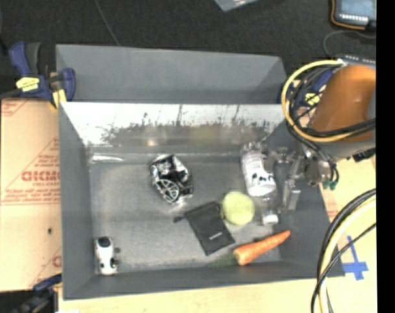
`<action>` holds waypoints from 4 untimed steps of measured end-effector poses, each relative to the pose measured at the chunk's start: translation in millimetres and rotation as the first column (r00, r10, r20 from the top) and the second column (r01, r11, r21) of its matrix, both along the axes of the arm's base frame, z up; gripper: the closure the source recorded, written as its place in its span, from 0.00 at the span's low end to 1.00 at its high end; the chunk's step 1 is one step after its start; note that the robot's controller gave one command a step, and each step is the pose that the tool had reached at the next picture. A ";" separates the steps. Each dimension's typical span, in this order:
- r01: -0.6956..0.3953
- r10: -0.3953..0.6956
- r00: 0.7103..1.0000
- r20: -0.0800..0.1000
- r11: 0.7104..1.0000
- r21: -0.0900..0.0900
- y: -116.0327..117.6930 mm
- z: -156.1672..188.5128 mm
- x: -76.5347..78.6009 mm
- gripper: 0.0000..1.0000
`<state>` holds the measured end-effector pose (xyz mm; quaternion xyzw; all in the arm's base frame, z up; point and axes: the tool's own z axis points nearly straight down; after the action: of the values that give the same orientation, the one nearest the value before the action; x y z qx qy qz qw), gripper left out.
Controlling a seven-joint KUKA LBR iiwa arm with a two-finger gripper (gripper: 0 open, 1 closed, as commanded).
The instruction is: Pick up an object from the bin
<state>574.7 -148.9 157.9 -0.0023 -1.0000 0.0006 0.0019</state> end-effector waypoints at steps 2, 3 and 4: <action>0.063 -0.063 0.998 0.015 0.998 0.003 32.3 -61.0 10.9 0.00; 0.066 -0.066 0.998 0.007 0.998 0.003 40.4 -83.2 7.9 0.00; 0.043 -0.044 0.999 0.018 0.999 0.001 51.6 -56.2 3.9 0.00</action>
Offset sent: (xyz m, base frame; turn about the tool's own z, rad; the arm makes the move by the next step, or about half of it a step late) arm 0.0087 0.0417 -0.0879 0.0845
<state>578.6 -97.2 101.7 -0.0241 -0.9997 0.0002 -0.0070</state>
